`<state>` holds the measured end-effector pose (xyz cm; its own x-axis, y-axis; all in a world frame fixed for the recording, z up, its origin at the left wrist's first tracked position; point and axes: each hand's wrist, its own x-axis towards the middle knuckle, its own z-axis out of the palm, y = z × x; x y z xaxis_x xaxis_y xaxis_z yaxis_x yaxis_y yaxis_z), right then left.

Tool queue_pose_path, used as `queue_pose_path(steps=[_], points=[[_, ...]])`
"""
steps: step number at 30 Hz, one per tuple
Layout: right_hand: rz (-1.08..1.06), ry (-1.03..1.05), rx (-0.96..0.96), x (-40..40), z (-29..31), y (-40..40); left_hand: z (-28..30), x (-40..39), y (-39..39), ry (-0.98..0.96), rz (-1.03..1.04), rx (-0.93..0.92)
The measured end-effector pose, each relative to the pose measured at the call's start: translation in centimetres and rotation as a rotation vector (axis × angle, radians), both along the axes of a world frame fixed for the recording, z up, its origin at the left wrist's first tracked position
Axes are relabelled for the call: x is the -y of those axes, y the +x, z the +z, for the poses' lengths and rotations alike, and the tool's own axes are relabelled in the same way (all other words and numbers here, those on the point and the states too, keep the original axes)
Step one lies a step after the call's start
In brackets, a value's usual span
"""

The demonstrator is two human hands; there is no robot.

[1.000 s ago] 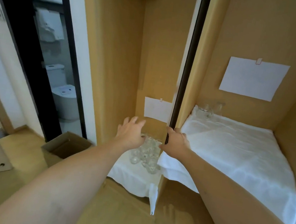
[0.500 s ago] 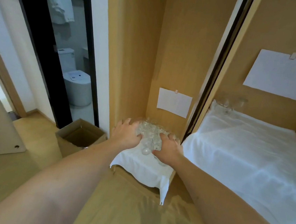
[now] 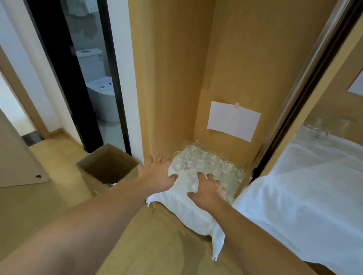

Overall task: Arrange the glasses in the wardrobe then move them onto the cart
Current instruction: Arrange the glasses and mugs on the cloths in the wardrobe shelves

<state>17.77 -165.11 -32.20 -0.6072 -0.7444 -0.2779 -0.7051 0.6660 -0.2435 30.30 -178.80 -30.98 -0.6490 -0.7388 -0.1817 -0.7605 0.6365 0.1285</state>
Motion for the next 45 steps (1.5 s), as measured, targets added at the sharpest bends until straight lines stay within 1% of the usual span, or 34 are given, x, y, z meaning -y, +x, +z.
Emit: queue_pose_path(steps=[3,13,20,23,34,38,42,45], points=[[-0.021,0.023,0.071,0.9,-2.1,-1.8,-1.7,0.7,-1.6,0.043,-0.011,0.05],[-0.134,0.074,0.193,2.7,-6.9,-6.0,-5.9,3.1,-6.8,0.173,-0.054,0.185],[-0.274,0.056,0.204,4.5,-9.1,-8.9,-7.9,7.7,-11.2,0.212,-0.151,0.169],[-0.372,0.069,0.234,5.8,-10.0,-9.8,-8.8,10.2,-12.9,0.225,-0.204,0.167],[-0.665,0.121,0.288,10.5,-12.7,-10.3,-12.5,18.8,-17.6,0.336,-0.371,0.177],[-0.742,0.138,0.293,12.1,-13.8,-9.9,-14.2,20.6,-18.6,0.382,-0.417,0.178],[-0.809,0.15,0.313,13.2,-15.2,-9.2,-16.3,21.7,-19.2,0.409,-0.467,0.216],[-0.835,0.148,0.329,13.6,-16.4,-8.8,-17.9,21.8,-19.5,0.449,-0.472,0.227]])
